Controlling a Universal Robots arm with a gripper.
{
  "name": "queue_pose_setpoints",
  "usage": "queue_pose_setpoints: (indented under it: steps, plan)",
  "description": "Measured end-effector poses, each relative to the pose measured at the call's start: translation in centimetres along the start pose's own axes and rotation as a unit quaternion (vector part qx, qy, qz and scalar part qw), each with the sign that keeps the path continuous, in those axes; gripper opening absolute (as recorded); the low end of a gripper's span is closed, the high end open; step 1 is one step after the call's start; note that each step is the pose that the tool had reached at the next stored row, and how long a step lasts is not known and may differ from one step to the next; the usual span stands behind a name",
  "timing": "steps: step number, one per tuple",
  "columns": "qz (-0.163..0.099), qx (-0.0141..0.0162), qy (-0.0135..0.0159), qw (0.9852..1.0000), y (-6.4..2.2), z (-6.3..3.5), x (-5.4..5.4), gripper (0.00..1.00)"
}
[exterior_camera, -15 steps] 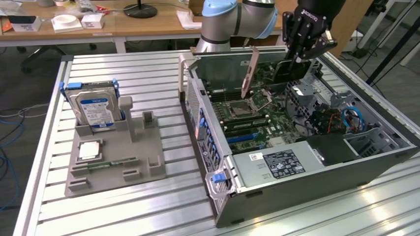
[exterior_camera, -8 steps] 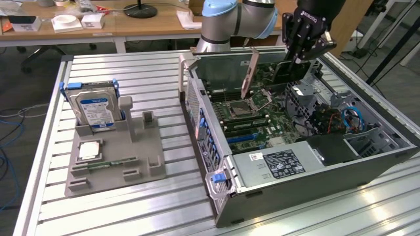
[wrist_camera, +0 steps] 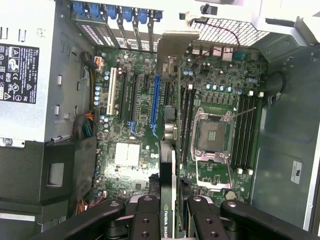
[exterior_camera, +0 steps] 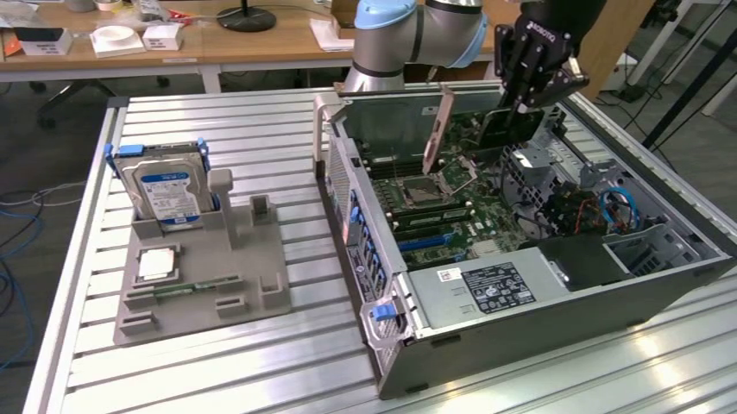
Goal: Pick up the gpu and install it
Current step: 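Insert the gpu into the slot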
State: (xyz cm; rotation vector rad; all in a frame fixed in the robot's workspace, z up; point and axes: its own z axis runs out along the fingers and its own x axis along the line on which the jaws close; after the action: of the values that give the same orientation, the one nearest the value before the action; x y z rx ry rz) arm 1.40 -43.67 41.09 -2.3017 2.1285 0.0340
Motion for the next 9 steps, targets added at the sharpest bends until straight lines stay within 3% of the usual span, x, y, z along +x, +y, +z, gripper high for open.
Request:
queue_pose_setpoints:
  steps: [9]
  plan:
    - [0.0, 0.0, 0.0, 1.0, 0.0, 0.26, 0.01, 0.26]
